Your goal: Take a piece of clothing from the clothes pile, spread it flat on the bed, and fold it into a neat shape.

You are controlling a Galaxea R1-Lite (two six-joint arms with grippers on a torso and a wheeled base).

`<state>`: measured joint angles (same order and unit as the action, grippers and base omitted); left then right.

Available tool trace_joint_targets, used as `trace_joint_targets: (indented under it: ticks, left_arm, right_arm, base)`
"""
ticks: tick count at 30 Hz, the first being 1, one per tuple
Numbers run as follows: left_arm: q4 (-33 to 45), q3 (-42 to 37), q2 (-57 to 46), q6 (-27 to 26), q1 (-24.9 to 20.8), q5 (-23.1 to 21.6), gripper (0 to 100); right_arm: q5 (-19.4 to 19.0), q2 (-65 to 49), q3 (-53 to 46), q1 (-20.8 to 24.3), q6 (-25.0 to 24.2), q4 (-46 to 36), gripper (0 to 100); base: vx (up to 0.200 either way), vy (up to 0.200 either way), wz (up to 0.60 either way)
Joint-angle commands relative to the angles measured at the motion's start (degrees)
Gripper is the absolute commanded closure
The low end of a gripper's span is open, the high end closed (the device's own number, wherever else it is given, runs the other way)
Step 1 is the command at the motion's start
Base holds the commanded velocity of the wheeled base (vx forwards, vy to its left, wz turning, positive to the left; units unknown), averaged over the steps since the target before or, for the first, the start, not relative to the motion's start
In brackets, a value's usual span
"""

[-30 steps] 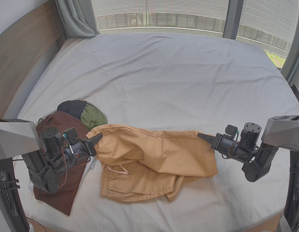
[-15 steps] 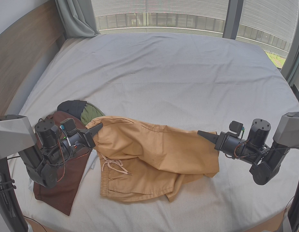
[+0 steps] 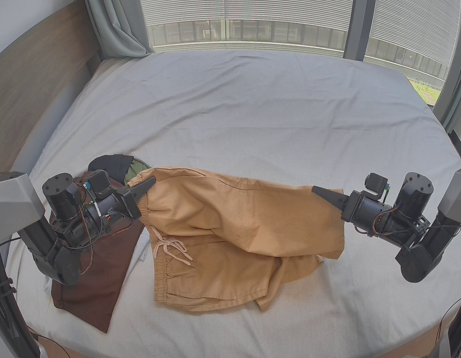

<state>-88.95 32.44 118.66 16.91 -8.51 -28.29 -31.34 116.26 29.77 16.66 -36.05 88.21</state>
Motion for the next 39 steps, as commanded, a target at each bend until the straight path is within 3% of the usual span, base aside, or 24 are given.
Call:
trace_joint_targets:
  ticks: [1, 39]
  left_arm:
    - [-0.3, 0.1, -1.4, 0.0, 0.1, 0.0, 100]
    - [-0.2, 1.3, -5.4, -3.7, 2.4, -4.1, 100]
  right_arm:
    - [0.0, -3.5, -0.2, 0.0, -0.1, 0.0, 100]
    - [0.1, -9.5, 0.6, -0.1, -0.1, 0.0, 100]
  base:
    - [0.000, 0.000, 0.00]
    - [0.000, 0.000, 0.00]
